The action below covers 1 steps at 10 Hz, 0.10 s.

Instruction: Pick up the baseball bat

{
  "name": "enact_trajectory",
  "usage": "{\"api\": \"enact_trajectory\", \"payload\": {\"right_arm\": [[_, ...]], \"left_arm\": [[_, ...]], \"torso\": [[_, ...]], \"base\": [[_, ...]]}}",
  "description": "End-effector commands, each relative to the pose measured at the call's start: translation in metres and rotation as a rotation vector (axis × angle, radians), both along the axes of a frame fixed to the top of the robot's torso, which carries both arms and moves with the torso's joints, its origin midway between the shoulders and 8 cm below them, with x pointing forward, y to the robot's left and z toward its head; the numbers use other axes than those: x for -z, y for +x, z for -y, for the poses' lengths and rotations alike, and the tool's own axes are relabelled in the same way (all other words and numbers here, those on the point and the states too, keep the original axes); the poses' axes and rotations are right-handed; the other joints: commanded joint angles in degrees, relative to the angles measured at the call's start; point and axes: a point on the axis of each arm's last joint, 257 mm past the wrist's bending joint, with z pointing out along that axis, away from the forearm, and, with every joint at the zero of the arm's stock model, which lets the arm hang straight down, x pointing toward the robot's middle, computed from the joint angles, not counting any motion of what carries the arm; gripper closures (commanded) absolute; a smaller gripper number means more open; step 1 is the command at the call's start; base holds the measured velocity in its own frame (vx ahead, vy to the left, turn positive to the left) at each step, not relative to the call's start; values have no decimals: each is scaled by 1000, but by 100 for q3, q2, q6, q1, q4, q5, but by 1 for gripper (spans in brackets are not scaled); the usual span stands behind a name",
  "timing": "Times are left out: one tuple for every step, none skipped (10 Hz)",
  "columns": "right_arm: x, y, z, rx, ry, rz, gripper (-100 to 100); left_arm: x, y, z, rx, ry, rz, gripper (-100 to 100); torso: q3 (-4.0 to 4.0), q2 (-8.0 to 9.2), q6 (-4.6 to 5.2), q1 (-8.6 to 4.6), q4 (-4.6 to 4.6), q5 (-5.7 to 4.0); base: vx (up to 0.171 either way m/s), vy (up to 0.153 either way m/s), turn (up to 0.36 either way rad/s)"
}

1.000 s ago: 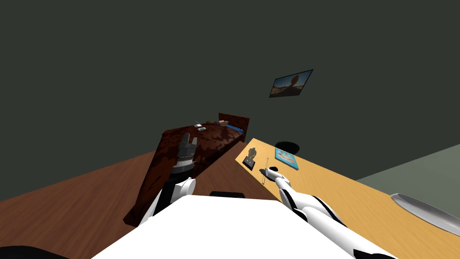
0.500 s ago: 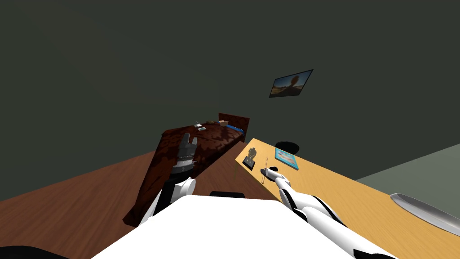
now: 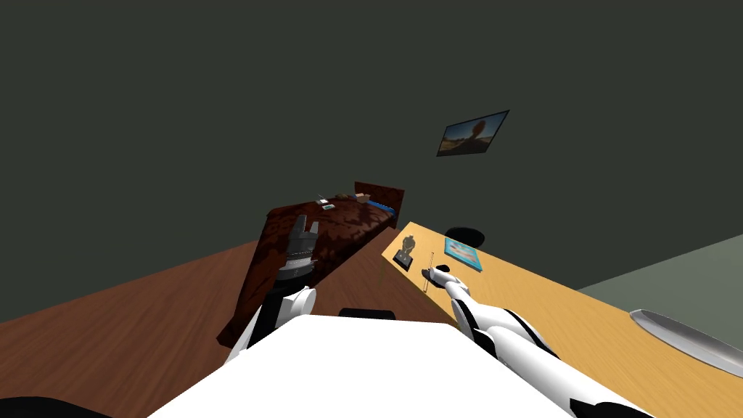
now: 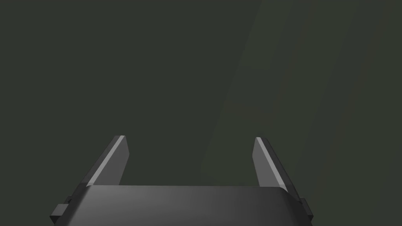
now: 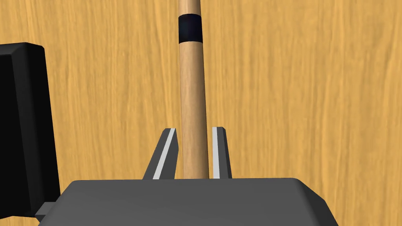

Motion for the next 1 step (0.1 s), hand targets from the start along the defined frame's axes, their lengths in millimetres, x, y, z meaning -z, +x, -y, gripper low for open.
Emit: {"api": "enact_trajectory", "payload": {"right_arm": [[0, 0, 0, 0, 0, 0, 0]], "left_arm": [[0, 0, 0, 0, 0, 0, 0]], "torso": [[0, 0, 0, 0, 0, 0]], "base": [[-9, 3, -2]]}}
